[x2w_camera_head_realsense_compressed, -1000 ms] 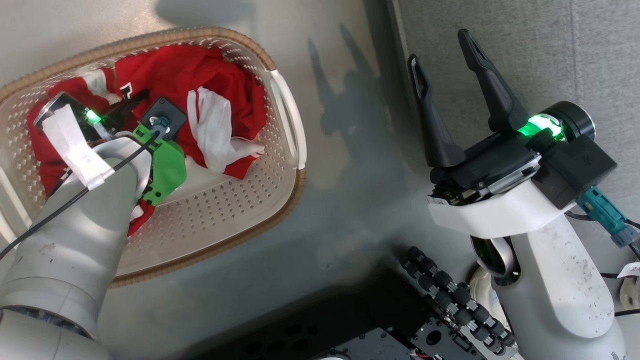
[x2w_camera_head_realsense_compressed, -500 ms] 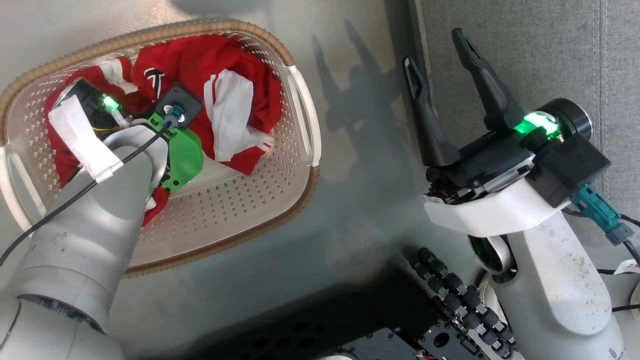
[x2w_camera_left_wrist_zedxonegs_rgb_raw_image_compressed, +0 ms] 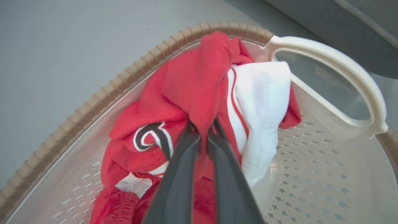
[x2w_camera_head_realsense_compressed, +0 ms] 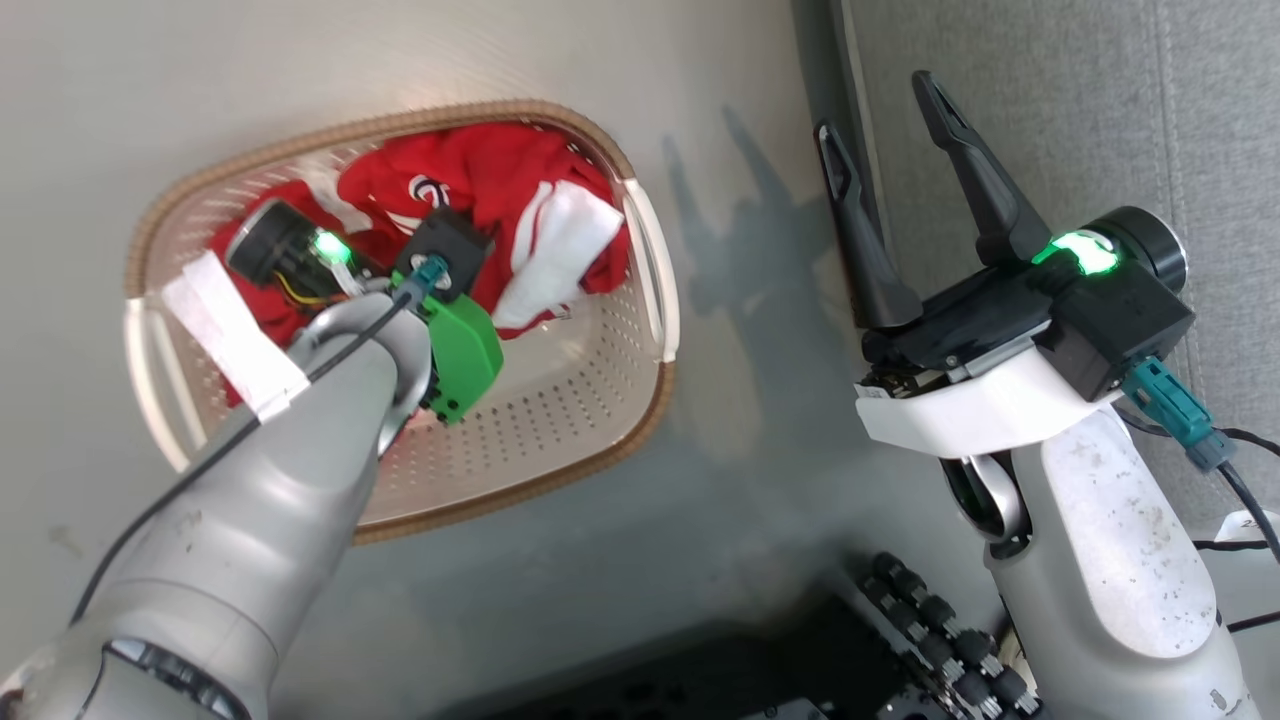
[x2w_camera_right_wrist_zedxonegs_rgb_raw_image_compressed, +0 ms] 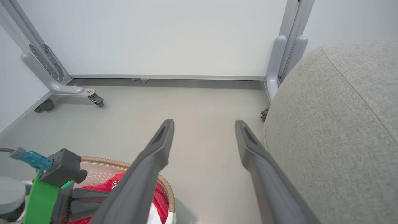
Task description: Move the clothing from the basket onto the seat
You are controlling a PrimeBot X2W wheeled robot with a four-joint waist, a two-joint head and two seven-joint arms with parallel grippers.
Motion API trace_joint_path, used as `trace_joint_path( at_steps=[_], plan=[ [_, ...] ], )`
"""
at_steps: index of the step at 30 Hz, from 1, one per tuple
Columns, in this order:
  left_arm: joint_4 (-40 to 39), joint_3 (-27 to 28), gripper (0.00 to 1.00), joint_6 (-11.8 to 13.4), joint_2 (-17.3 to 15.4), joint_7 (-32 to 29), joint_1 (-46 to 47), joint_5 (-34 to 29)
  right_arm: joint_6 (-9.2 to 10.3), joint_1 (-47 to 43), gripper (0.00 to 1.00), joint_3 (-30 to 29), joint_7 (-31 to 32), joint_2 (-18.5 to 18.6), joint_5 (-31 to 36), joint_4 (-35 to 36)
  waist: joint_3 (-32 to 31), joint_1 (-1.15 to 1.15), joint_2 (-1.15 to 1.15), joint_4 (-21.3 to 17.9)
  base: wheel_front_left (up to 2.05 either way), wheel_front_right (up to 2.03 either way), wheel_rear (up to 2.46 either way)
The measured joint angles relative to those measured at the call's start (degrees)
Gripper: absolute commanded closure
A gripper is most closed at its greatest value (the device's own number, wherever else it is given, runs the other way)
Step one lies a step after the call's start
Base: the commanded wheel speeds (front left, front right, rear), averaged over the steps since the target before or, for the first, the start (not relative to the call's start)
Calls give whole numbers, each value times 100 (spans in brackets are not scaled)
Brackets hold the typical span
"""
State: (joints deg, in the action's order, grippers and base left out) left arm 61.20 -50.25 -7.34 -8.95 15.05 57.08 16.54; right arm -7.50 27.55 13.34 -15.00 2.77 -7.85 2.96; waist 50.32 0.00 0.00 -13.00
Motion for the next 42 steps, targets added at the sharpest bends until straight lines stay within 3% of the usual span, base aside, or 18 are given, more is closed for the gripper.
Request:
trace_joint_path(
  at_steps=[9,15,31,42],
  plan=[
    [-835,99,100,-2,-54,-1,-691,333,0,-249,0,-130,0,-1,112,-268,-757,0,0,296,0,0,0],
    [-1547,501,100,-3,-2,0,-1290,377,0,-608,0,-261,0,-2,235,-509,-1427,0,0,568,0,0,0],
    [-3247,1651,100,-3,26,-1,-2424,-13,0,-1291,0,-290,-1,-1,241,-797,-3023,0,0,1152,0,0,0],
    [-4345,2016,100,-3,71,8,-2648,-250,0,-1689,0,-298,0,-1,124,-854,-3887,0,0,1422,0,0,0]
  ],
)
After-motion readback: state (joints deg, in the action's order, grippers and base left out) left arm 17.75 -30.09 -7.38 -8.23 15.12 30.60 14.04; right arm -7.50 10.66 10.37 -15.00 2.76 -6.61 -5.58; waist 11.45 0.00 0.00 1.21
